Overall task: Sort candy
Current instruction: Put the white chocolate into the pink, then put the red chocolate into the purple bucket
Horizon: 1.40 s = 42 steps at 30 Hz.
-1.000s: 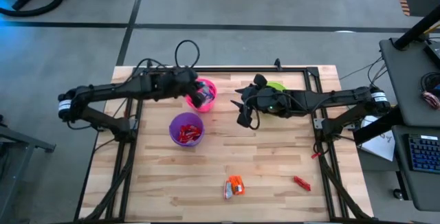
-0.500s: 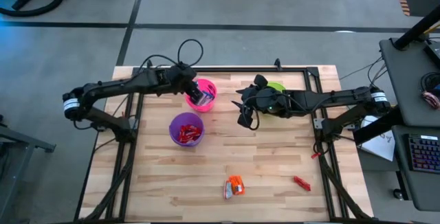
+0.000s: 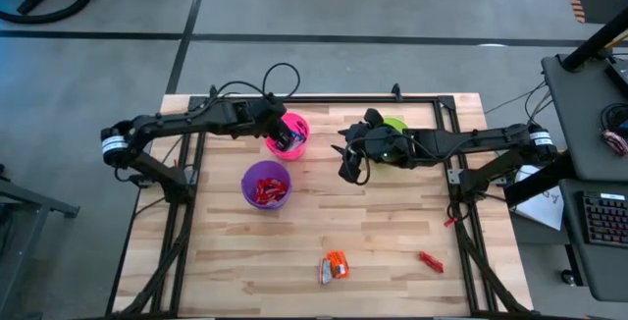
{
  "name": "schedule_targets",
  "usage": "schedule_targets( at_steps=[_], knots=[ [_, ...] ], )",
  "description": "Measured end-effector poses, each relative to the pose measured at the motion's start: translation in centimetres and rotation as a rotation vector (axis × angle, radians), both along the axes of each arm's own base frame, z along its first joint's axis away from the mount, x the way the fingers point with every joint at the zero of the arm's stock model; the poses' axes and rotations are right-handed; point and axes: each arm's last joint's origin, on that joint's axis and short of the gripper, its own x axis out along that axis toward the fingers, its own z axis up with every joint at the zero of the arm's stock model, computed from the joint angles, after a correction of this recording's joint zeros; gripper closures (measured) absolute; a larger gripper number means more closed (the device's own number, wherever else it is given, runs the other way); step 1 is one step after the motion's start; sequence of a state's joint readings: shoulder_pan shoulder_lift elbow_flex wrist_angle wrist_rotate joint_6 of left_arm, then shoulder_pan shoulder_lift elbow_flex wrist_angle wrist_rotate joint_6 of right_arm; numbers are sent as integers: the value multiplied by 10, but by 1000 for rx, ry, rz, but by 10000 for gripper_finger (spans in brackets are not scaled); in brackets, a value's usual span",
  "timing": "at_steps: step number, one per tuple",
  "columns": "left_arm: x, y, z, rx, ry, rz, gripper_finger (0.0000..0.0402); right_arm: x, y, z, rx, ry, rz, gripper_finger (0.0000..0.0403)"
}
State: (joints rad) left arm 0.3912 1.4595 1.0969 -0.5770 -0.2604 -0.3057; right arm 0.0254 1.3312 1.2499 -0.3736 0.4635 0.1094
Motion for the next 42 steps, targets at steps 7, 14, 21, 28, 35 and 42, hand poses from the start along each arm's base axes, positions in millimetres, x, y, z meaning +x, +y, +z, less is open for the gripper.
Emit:
schedule_targets(
  at_steps=[7, 14, 21, 28, 35, 42],
  knots=[
    [-1, -1, 2, -5, -16, 13, 321, -3, 1, -4, 58, 29, -7, 213],
    [-5, -3, 14, 2, -43, 13, 295, -9, 3, -5, 185, 50, 0, 213],
    [-1, -12, 53, 52, -139, -59, 292, -22, 8, -13, 500, 128, -12, 213],
    [9, -43, 97, 148, -267, -396, 292, -40, 23, -29, 830, 375, -55, 213],
    [1, -69, 116, 123, -433, -598, 293, -58, 59, -40, 930, 564, -126, 213],
    [-14, -84, 128, 123, -496, -629, 293, -77, 99, -60, 966, 669, -181, 213]
  ],
)
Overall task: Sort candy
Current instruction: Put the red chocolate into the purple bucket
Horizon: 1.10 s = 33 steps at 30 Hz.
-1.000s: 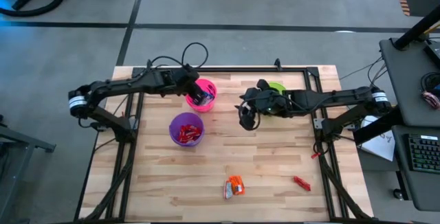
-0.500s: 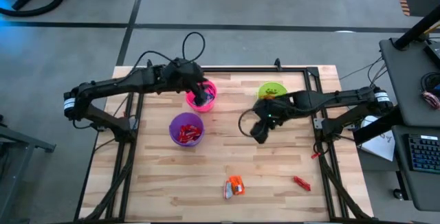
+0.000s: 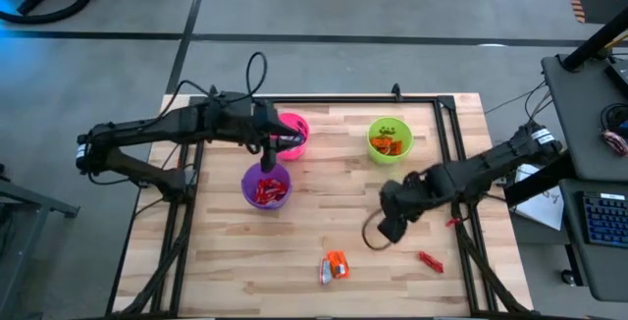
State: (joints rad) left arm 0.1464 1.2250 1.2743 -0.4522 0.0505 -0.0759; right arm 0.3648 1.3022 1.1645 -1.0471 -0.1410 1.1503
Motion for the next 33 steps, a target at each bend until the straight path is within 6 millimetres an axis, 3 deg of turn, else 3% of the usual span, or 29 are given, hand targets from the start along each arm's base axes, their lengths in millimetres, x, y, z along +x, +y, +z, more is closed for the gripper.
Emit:
schedule_targets(
  at_steps=[7, 12, 24, 33],
  knots=[
    [-13, -8, 12, -2, -58, -18, 293, -32, 35, -42, 66, 197, 2, 213],
    [-18, -9, 16, -3, -75, -19, 293, -49, 50, -68, 87, 255, -32, 213],
    [-18, -9, 10, -7, -44, -18, 293, -70, 60, -98, 92, 295, -79, 227],
    [-16, -9, -4, -42, -8, -3, 293, -67, 62, -119, 100, 246, -20, 248]
  ],
)
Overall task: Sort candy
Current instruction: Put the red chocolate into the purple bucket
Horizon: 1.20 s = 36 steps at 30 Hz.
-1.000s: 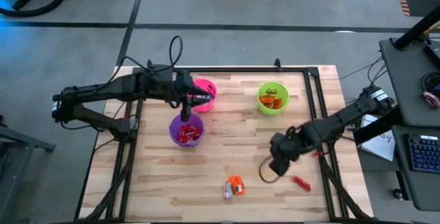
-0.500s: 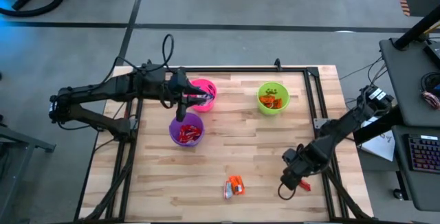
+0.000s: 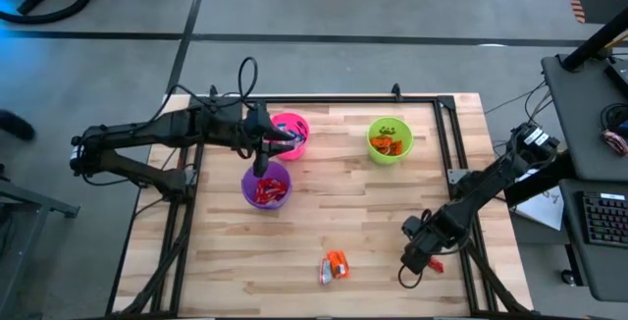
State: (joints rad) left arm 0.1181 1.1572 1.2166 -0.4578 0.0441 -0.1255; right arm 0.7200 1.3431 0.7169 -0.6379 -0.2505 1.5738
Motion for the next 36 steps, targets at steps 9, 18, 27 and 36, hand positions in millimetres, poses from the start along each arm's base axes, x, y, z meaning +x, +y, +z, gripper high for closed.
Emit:
schedule_targets(
  at_steps=[9, 18, 27, 36],
  knots=[
    [-1, 0, 3, -4, -20, 3, 293, 2, 1, -11, -30, 2, 25, 310],
    [-3, -2, 4, -26, -29, 5, 293, 8, 0, -1, -17, -48, 11, 388],
    [-3, -9, 4, -40, -26, -18, 293, 70, -41, 54, -248, -463, -115, 390],
    [-11, -4, 23, -86, -84, 202, 293, 147, -104, 115, -514, -1122, -126, 390]
  ],
)
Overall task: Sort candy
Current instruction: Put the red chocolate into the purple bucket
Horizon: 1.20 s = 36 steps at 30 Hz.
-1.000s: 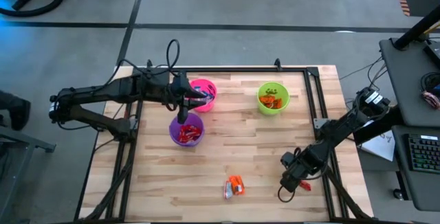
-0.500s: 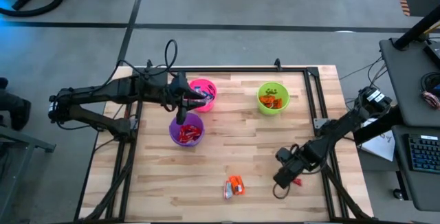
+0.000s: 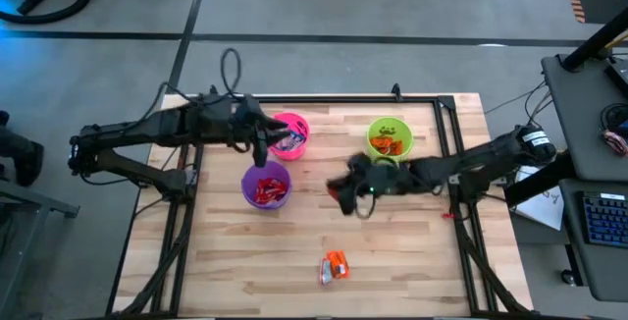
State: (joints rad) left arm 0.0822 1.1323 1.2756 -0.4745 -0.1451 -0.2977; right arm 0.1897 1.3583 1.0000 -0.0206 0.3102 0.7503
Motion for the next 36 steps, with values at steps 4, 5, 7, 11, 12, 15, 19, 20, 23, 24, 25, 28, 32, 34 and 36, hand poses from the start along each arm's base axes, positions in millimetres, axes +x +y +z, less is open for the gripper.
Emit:
schedule_targets(
  at_steps=[4, 5, 7, 11, 12, 15, 19, 20, 23, 24, 25, 28, 32, 34, 36],
  knots=[
    [-14, -1, 23, 7, -24, 16, 293, 15, -23, 14, -90, -191, -29, 390],
    [-19, -1, 29, 10, -25, 26, 293, 17, -28, 14, -109, -213, -37, 390],
    [-31, -1, 42, 21, -33, 57, 293, 22, -36, 16, -125, -266, -36, 390],
    [-55, -2, 63, 49, -58, 113, 293, 35, -43, 13, -156, -367, -29, 390],
    [-60, -2, 67, 60, -67, 121, 293, 39, -43, 11, -163, -394, -19, 390],
    [-71, -2, 74, 83, -106, 141, 293, 51, -42, 2, -180, -476, -13, 390],
    [-85, -2, 78, 83, -141, 195, 293, 65, -41, -11, -204, -612, -18, 390],
    [-87, -2, 78, 82, -142, 198, 293, 68, -41, -14, -209, -638, -14, 390],
    [-89, -2, 77, 69, -144, 201, 293, 79, -43, -24, -215, -685, -17, 390],
    [-89, -2, 77, 66, -144, 202, 293, 84, -43, -27, -215, -679, -18, 390],
    [-89, -2, 77, 66, -145, 201, 293, 88, -44, -29, -216, -679, -19, 390],
    [-89, -2, 77, 66, -145, 201, 293, 98, -45, -33, -221, -676, -23, 390],
    [-85, -2, 75, 66, -132, 200, 293, 111, -44, -36, -250, -659, -13, 390],
    [-82, -2, 75, 66, -126, 200, 293, 117, -43, -37, -285, -615, -1, 390],
    [-82, -2, 74, 66, -122, 200, 293, 121, -43, -38, -300, -561, 5, 390]
  ],
)
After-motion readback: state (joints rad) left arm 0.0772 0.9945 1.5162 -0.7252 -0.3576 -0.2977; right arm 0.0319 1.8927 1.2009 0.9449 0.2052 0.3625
